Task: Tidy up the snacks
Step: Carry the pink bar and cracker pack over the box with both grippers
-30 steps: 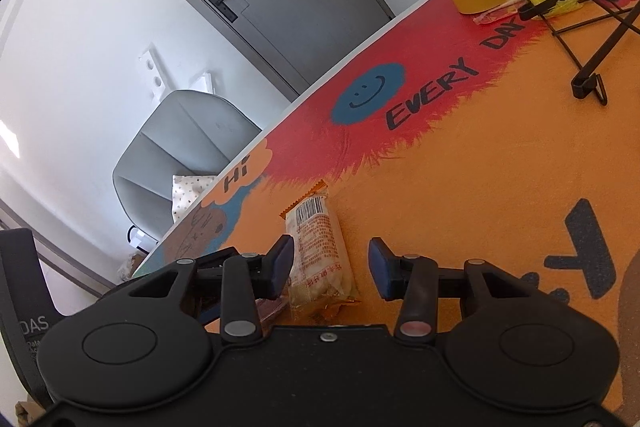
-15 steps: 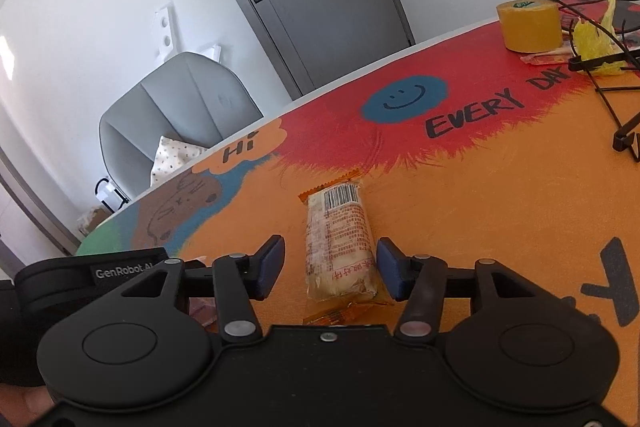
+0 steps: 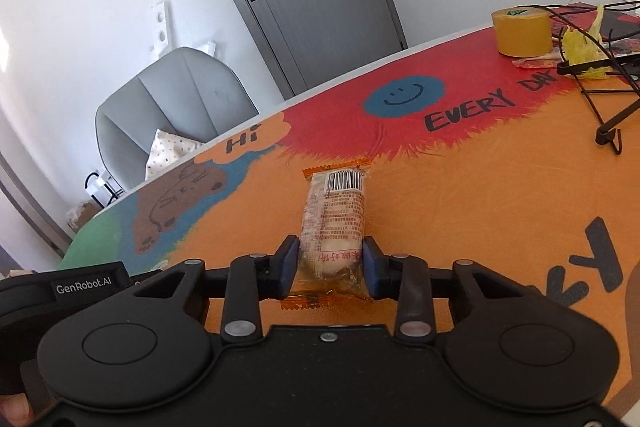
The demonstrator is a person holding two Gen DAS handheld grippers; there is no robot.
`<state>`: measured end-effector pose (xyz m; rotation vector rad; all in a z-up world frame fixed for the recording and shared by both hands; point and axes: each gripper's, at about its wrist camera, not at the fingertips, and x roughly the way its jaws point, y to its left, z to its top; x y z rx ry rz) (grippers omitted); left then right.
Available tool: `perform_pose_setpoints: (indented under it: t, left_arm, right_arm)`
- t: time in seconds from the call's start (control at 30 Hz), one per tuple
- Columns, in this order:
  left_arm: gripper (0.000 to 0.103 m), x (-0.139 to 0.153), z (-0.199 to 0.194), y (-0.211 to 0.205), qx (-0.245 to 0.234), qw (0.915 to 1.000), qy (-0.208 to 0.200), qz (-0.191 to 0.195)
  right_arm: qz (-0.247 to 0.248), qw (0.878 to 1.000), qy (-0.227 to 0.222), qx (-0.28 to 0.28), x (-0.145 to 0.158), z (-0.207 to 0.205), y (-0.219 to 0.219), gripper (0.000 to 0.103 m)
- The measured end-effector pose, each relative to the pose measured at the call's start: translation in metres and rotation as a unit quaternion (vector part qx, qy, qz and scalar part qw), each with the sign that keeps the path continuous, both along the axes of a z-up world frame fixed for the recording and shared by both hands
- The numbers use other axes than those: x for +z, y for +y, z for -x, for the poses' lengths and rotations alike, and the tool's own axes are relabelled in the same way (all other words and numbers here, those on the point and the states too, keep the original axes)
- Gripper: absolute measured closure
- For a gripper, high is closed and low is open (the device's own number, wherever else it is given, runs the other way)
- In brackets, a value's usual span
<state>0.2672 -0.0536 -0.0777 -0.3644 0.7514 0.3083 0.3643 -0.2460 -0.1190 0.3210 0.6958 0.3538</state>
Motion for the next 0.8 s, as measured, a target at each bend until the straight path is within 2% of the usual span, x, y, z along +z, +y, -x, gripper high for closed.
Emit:
perform_pose_setpoints:
  t: [0.33, 0.53, 0.8]
  left_arm:
    - [0.062, 0.040, 0.044, 0.010, -0.006, 0.9982, -0.060, -0.005]
    - [0.062, 0.068, 0.075, 0.017, -0.009, 0.9947, -0.102, -0.012]
    - [0.062, 0.093, 0.116, 0.039, 0.001, 0.9905, -0.137, -0.012]
  right_arm:
    - [-0.071, 0.997, -0.036, -0.003, 0.034, 0.052, -0.006, 0.069]
    - [-0.093, 0.994, -0.060, 0.010, 0.053, 0.076, 0.002, 0.069]
    - [-0.104, 0.990, -0.084, 0.034, 0.074, 0.101, 0.022, 0.069]
